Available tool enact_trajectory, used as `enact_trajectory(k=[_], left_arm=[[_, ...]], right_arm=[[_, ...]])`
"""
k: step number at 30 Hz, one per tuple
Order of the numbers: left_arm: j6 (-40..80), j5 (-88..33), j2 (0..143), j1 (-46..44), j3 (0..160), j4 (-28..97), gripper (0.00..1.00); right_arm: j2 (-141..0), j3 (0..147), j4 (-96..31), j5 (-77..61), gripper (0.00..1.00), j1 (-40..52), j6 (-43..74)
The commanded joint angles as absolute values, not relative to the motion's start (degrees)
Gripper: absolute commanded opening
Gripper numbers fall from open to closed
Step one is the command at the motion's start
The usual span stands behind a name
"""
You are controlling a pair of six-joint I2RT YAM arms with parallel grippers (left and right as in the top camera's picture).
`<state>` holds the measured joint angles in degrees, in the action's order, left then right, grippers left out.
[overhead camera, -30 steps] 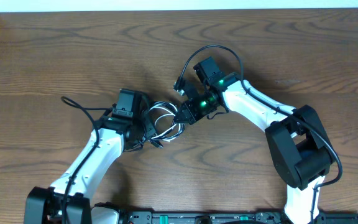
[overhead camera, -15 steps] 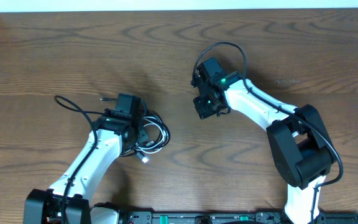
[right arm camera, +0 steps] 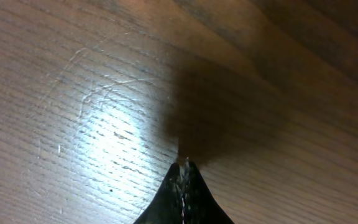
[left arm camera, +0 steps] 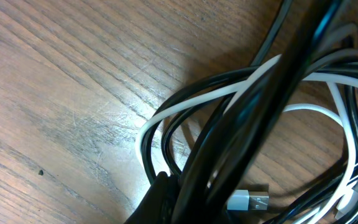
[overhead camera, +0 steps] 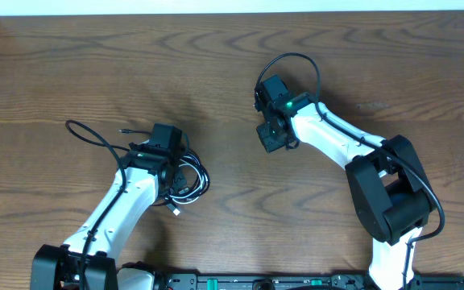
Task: Untangle cables
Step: 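Release the bundle with the right gripper and lift it away, then lower the right gripper and grasp a white cable beside the left gripper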
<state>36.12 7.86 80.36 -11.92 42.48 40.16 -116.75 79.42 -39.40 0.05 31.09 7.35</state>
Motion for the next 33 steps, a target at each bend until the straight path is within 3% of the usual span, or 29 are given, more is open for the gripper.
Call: enact_trajectory(k=[1,5,10,13,19,33], left_arm=[[35.3,7.4,80.1,-11.7,42.3,40.3,0.08],[29.4,-0.6,80.1,-11.7,42.3,37.8,0.08],[27.0,-10.3,80.4,-11.7,42.3,33.9,0.08],[27.0,-13.8,80.9,-11.7,42.3,32.3,0.08],[27.0,-15.1,81.7,-11.7,42.3,30.7,0.08],[27.0,-16.1,81.7,-11.9,42.3,30.7,0.08]], right_arm=[[-116.9,79.5,-39.3,0.2,0.01,31.4,9.0],[-116.9,79.5,-38.0,-13.9,0.18,31.4,5.0],[-116.9,79.5,-36.6,-36.8,0.52,31.2,-2.4],[-116.9,79.5,-36.0,-41.0,0.60,31.2,-2.4],[-116.9,79.5,-35.5,-39.2,0.61,32.4,-2.3],[-117.4,79.4,-32.9,-17.8,0.43,39.6,2.5]])
